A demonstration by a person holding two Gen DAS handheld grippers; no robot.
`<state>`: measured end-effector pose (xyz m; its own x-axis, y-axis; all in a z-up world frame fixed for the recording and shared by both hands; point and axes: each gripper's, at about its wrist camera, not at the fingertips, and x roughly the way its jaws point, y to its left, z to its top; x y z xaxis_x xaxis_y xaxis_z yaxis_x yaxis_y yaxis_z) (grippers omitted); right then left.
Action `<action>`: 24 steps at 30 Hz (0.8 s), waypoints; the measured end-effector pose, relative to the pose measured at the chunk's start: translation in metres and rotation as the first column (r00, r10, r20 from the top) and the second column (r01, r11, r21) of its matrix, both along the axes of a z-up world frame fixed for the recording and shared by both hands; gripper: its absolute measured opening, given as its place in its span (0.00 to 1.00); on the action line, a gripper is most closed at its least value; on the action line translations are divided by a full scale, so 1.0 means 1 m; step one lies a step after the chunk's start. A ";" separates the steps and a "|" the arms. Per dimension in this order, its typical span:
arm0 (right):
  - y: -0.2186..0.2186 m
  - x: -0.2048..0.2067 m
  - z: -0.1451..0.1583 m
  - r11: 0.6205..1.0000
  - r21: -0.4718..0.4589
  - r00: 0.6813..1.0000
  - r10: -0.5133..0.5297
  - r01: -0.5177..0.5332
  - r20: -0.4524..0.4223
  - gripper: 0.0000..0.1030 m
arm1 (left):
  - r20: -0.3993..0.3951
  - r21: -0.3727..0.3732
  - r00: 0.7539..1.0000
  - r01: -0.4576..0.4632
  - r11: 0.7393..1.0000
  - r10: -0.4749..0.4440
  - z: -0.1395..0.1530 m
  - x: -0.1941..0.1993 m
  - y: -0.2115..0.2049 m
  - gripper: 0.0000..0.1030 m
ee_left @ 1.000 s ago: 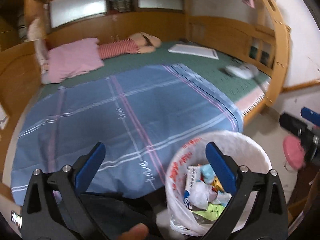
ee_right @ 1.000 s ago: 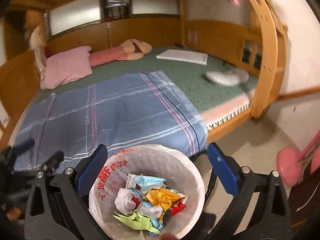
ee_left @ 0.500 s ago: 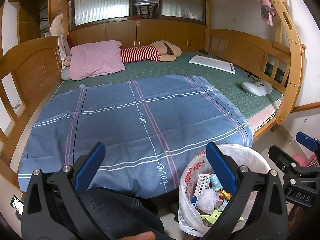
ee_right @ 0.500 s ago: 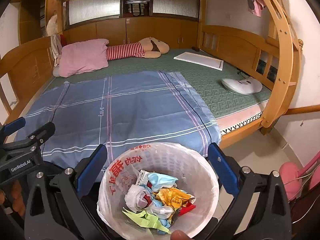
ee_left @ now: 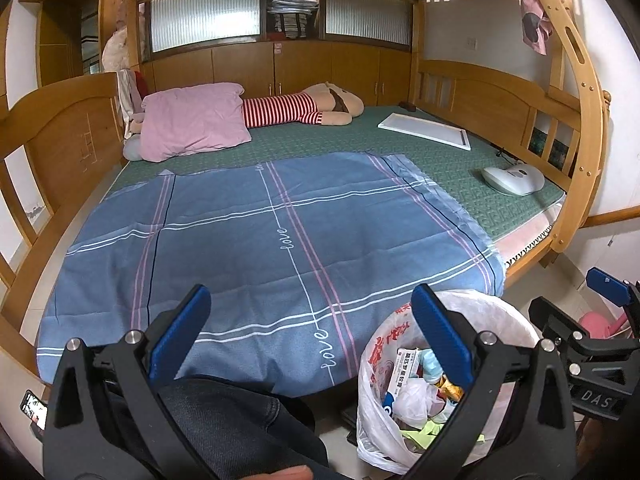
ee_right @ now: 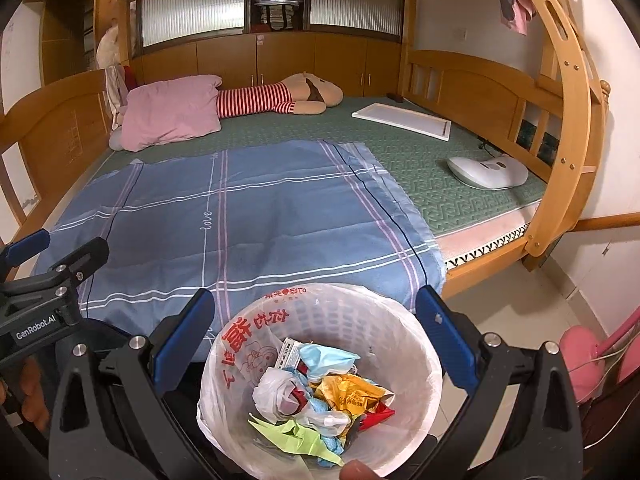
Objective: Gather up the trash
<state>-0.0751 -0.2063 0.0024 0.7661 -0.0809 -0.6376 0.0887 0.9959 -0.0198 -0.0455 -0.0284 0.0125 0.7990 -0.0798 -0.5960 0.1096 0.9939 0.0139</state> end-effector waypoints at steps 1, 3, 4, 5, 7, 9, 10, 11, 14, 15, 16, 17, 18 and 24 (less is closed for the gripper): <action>0.000 0.000 0.000 1.000 0.000 1.000 0.000 0.000 0.001 0.96 | 0.000 0.001 1.000 0.001 1.000 -0.001 0.000 0.000 0.000 0.97; 0.000 0.000 0.000 1.000 0.000 1.000 -0.001 0.001 0.000 0.96 | 0.000 0.000 1.000 0.003 1.000 -0.003 0.000 -0.001 -0.001 0.97; 0.000 0.000 0.000 1.000 0.001 1.000 -0.002 0.002 -0.001 0.96 | 0.000 0.000 1.000 0.004 1.000 -0.004 0.000 -0.001 -0.001 0.97; 0.000 0.000 0.000 1.000 0.002 1.000 -0.002 0.002 -0.002 0.96 | 0.000 0.001 1.000 0.005 1.000 -0.005 0.001 -0.001 -0.001 0.97; 0.000 0.000 0.000 1.000 0.003 1.000 -0.001 0.001 -0.004 0.96 | 0.001 0.000 1.000 0.005 1.000 -0.005 0.001 -0.001 -0.002 0.97; 0.000 0.001 -0.001 1.000 0.002 1.000 -0.001 0.001 -0.004 0.96 | 0.000 0.000 1.000 0.003 1.000 -0.003 0.001 -0.001 -0.002 0.97; 0.000 0.001 -0.001 1.000 0.002 1.000 0.000 0.000 -0.004 0.96 | -0.001 0.000 1.000 0.003 1.000 -0.003 0.001 -0.001 -0.001 0.97; -0.001 0.001 0.000 1.000 0.001 1.000 0.000 0.000 -0.003 0.96 | -0.001 0.000 1.000 0.002 1.000 -0.002 0.001 -0.001 -0.002 0.97; 0.000 0.001 -0.001 1.000 0.000 1.000 -0.001 0.001 -0.003 0.96 | -0.001 0.000 1.000 0.003 1.000 -0.003 0.002 -0.001 0.000 0.97; 0.000 0.001 -0.001 1.000 0.001 1.000 -0.001 0.001 -0.004 0.96 | 0.000 -0.001 1.000 0.004 1.000 -0.004 0.002 -0.002 -0.001 0.97; 0.000 0.001 -0.001 1.000 0.001 1.000 0.000 0.000 -0.004 0.96 | -0.001 -0.001 1.000 0.005 1.000 -0.005 0.002 -0.001 0.000 0.97; 0.000 0.001 -0.001 1.000 0.001 1.000 0.000 0.000 -0.005 0.96 | -0.001 -0.001 1.000 0.006 1.000 -0.006 0.002 -0.001 0.000 0.97; 0.000 0.001 -0.001 1.000 0.000 1.000 0.000 0.000 -0.004 0.96 | -0.001 -0.002 1.000 0.006 1.000 -0.006 0.002 -0.001 0.000 0.97; -0.003 0.002 -0.003 1.000 0.001 1.000 0.004 -0.004 -0.006 0.96 | 0.001 -0.003 1.000 0.001 1.000 -0.001 0.002 -0.001 0.001 0.97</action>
